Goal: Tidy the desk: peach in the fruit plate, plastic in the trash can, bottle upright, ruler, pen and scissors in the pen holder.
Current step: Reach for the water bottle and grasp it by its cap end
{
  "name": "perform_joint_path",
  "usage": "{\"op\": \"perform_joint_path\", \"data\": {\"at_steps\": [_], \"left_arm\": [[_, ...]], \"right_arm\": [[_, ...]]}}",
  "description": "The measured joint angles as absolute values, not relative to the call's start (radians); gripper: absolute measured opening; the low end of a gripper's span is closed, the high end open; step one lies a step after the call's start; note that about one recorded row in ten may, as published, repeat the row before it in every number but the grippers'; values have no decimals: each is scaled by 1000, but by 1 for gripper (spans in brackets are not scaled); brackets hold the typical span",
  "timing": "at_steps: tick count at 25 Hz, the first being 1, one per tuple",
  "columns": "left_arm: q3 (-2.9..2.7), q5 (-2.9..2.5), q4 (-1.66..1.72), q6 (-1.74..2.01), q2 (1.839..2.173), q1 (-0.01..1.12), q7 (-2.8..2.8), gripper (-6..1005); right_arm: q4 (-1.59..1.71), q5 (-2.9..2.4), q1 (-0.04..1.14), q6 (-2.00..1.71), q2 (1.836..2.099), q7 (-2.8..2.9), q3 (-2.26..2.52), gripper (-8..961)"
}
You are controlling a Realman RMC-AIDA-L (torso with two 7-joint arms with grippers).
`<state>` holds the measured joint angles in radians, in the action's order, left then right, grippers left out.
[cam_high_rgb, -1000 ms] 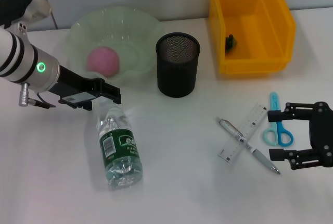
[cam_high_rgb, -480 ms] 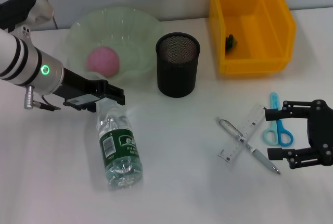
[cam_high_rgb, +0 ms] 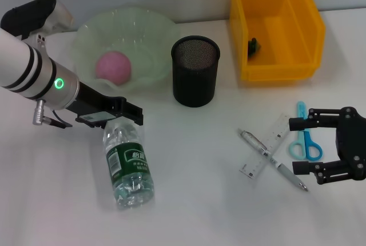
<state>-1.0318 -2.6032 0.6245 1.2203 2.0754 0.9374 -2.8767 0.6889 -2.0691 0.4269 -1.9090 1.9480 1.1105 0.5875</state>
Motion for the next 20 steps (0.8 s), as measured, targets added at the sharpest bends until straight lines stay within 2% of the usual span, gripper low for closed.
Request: {"op": "perform_joint_path", "data": {"at_steps": [18,20], "left_arm": [[-1050,-2556,623,1224,2075,929,-2868,702],[-1062,-2548,623,1225,2075,929,-2868,673]], "right_arm": [[692,-2066,430,-1925,1948,1112,584,802],[692,-2066,430,-1928,1948,1112,582,802]]}}
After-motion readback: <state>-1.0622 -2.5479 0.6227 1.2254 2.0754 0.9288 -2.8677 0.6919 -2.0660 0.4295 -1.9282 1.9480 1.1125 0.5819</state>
